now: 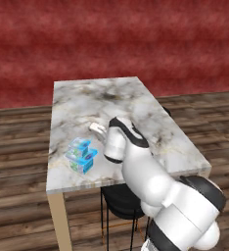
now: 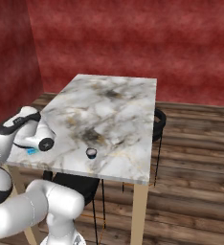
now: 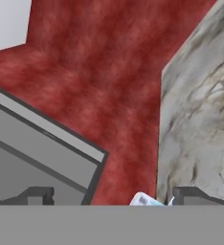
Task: Stack the yogurt containers by placing the smaller containers on top of the larger containers.
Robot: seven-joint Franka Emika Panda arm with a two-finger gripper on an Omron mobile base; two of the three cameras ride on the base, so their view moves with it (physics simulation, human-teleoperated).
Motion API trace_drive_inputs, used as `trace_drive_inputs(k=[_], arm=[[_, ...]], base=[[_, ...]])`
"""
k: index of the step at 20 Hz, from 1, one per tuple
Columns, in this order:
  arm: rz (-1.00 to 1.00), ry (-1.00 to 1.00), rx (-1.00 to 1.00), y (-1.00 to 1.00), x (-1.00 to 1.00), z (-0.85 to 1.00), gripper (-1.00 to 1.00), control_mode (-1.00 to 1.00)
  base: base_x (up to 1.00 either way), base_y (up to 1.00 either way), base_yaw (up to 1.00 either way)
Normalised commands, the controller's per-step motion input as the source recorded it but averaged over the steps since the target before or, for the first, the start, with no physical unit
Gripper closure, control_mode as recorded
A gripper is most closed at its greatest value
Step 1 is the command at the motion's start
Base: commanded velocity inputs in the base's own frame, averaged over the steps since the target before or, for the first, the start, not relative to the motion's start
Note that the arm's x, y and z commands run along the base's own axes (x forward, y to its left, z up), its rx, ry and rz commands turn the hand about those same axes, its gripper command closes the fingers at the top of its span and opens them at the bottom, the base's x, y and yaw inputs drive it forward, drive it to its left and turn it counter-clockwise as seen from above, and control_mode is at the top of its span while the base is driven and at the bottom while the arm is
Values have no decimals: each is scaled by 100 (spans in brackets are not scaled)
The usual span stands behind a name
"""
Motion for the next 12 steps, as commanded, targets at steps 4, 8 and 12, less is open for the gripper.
trace_drive_inputs(k=[4, 8, 12], arm=[[0, 11, 0, -25, -40, 69, -100, -100], [0, 20, 0, -35, -44, 72, -100, -100], [0, 23, 0, -44, -52, 70, -100, -100]], base=[[0, 0, 0], [0, 0, 0], [0, 0, 0]])
